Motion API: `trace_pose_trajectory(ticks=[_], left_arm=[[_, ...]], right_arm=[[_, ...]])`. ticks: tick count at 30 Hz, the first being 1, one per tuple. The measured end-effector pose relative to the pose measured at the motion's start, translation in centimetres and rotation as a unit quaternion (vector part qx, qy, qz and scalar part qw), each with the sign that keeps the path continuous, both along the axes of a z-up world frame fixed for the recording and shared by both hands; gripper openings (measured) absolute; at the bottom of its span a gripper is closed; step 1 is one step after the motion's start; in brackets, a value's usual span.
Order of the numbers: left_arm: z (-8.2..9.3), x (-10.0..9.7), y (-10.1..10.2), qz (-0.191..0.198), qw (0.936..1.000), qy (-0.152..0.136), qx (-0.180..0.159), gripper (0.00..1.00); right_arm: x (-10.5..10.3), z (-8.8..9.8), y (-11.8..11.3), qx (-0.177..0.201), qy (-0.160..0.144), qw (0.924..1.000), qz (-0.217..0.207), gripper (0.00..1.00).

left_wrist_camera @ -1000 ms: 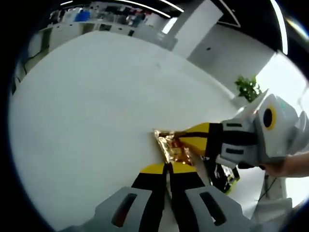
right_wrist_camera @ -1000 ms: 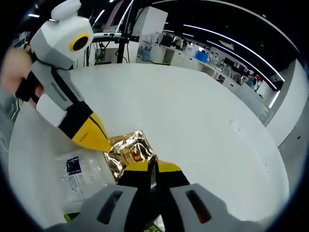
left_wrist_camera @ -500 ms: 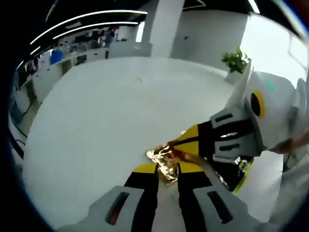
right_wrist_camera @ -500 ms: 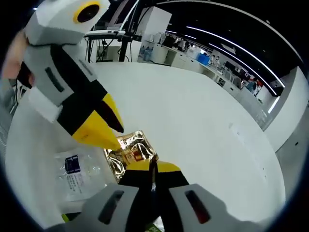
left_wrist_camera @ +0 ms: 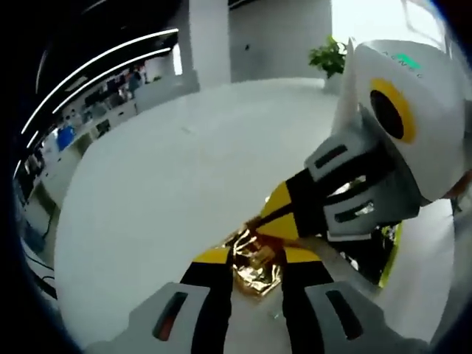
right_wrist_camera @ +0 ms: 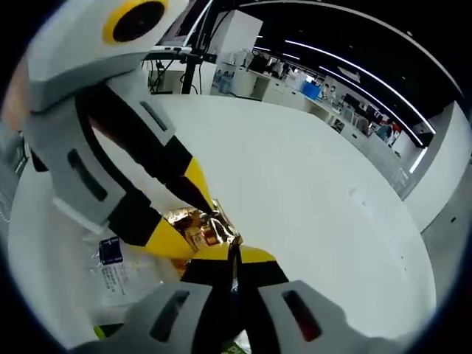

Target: Arrange the skincare products in the storage area until every visible bottle or jar stands upright without overlapping.

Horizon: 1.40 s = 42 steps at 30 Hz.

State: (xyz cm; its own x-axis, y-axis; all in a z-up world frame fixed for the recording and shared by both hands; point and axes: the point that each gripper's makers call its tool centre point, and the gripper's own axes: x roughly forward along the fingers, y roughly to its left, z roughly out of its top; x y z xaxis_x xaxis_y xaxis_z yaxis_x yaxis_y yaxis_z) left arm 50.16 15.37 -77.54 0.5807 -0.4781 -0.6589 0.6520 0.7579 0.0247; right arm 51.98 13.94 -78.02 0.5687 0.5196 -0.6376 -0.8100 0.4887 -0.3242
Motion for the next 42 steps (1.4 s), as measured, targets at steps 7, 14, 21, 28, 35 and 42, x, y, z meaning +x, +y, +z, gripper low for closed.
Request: trace_pose_trajectory(ticks=[7, 14, 21, 28, 35, 42], left_arm=[[-0.5, -0.1, 0.1, -0.003, 0.9999, 0.011, 0.004, 0.22], [-0.5, -0.2, 0.0, -0.007, 0.9998, 0.017, 0.002, 0.22], [-0.5, -0.2, 0.0, -0.007, 0.9998, 0.019, 0.002, 0.22], [-0.5, -0.2, 0.0, -0.007, 0.9998, 0.02, 0.002, 0.22], [-0.5, -0.2, 0.0, -0.009, 0.9997, 0.021, 0.002, 0.22], [-0.5, -0.1, 0.0, -0.01, 0.9997, 0.023, 0.008, 0.22]], right_arm=[[0.0, 0.0, 0.0, -0.001, -0.001, 1.0, 0.002, 0.02], [0.0, 0.0, 0.0, -0.003, -0.002, 1.0, 0.002, 0.02], [0.1, 0.1, 0.1, -0.006, -0.003, 1.0, 0.005, 0.03], [0.4, 0.4, -0.3, -0.003, -0.008, 1.0, 0.002, 0.07], [0.4, 1.1, -0.6, 0.007, -0.016, 0.9998, -0.003, 0.09], [0.3, 1.4, -0.9, 0.008, -0.019, 0.9998, -0.007, 0.12]])
